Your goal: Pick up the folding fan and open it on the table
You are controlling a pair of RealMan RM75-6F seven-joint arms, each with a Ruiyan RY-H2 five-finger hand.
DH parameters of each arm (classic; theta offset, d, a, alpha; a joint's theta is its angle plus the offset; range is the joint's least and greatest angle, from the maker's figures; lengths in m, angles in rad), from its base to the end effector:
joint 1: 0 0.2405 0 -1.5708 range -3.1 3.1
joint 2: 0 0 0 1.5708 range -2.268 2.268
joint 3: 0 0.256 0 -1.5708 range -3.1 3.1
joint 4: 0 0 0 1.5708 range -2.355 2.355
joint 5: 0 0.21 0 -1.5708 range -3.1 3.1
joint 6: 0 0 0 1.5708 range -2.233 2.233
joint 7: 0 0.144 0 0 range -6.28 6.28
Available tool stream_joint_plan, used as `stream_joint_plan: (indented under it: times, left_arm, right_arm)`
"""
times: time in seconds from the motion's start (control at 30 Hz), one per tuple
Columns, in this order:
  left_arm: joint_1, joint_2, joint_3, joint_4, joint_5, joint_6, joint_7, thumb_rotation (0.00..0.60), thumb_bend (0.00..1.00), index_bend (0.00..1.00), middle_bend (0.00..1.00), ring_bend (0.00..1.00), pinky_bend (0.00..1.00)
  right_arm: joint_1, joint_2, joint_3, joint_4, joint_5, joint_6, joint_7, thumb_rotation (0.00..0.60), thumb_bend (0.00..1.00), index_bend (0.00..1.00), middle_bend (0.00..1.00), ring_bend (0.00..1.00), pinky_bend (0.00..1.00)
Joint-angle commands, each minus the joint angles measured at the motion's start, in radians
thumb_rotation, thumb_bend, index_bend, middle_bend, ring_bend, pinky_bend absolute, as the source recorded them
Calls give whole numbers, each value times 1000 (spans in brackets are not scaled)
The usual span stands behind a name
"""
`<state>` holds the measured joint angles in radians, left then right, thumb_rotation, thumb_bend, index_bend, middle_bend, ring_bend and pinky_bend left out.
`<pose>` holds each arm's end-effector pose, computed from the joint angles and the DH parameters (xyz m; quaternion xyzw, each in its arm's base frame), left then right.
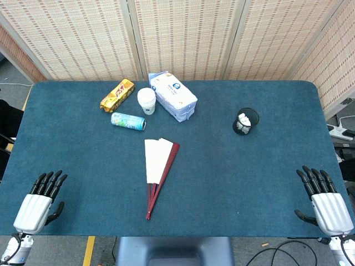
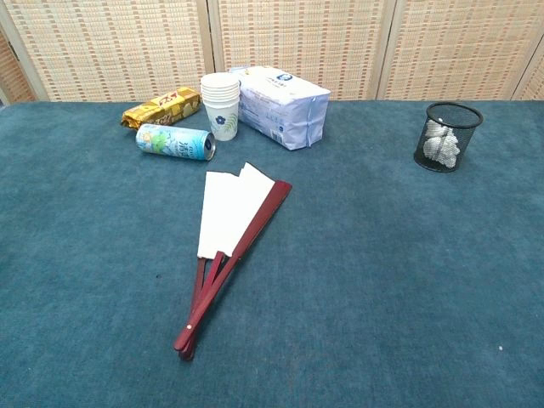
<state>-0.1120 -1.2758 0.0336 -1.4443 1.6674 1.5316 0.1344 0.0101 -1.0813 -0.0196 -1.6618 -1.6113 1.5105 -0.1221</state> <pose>-0.3047 0.1710 0.1080 -0.6789 -0.3045 -0.3752 0.5529 -0.3053 -0.1424 0.1546 0.6412 -0.3649 0.3426 0.5817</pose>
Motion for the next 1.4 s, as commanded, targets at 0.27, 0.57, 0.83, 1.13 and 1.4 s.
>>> stream_joint_plan:
  times: [0.27, 0.57, 0.83, 1.13, 1.4]
  left_arm:
    - [-3, -4, -1, -10, 9, 4, 7, 600, 417, 0, 0, 0, 74]
    - [-35, -11, -40, 3, -46, -39, -93, 600, 416, 0, 0, 0, 83]
    - [-37, 0, -46, 8, -54, -33, -123, 600, 420, 0, 0, 0, 83]
    - [-30, 9, -38, 10, -45, -18, -137, 600, 419, 0, 0, 0, 83]
    - [-22, 15, -34, 16, -44, -5, -154, 600, 420, 0, 0, 0, 83]
  right_arm:
    - [27, -28, -13, 25, -20, -52, -14, 600, 6, 0, 0, 0, 0]
    - [206, -109, 39, 1, -74, -249, -102, 600, 51, 10, 0, 0, 0]
    - [385, -307, 125, 22, -71, -401, -233, 600, 101, 261, 0, 0, 0]
    - [540, -632, 183, 261, -43, -474, -307, 600, 105, 345, 0, 0, 0]
    - [639, -817, 231, 462, 29, -526, -337, 600, 123, 368, 0, 0, 0]
